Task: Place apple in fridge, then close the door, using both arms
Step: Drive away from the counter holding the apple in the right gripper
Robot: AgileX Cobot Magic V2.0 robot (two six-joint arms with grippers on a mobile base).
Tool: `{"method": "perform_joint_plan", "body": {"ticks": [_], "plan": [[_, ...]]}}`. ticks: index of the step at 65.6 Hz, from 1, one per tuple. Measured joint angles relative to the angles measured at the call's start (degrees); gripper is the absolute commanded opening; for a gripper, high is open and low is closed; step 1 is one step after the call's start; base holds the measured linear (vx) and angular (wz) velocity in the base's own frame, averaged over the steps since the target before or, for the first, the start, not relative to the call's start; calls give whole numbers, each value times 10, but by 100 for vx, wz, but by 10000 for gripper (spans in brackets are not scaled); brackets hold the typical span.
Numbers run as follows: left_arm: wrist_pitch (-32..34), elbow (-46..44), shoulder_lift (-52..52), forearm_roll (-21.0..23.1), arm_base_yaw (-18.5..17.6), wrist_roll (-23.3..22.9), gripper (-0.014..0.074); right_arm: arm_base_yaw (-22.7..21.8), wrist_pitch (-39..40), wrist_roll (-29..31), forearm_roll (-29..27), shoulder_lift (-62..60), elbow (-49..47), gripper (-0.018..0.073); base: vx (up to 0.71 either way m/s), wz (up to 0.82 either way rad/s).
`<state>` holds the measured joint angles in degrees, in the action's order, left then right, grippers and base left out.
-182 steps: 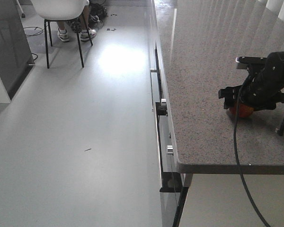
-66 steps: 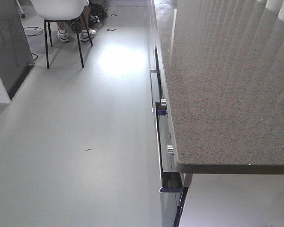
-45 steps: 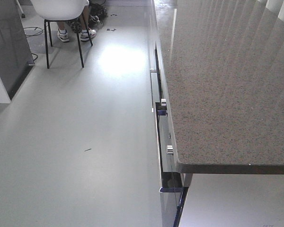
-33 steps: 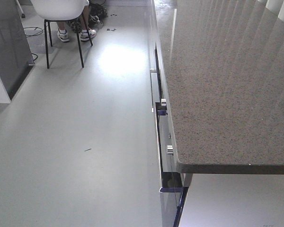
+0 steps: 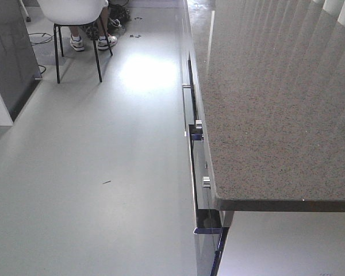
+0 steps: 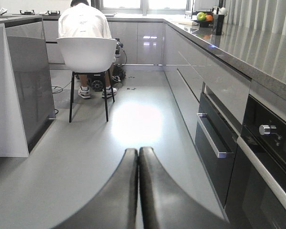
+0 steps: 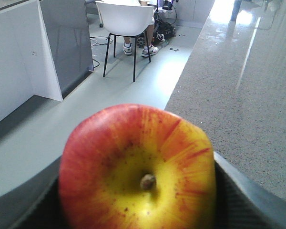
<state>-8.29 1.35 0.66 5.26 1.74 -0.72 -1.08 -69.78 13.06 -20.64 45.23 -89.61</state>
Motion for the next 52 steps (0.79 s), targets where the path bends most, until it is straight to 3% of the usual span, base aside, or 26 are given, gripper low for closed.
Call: {"method": "perform_joint_plan", "body": {"ticks": [52], "plan": [[0, 0, 0, 0, 0, 0, -6, 0, 0, 0, 2, -1, 0, 94, -1, 11]]}}
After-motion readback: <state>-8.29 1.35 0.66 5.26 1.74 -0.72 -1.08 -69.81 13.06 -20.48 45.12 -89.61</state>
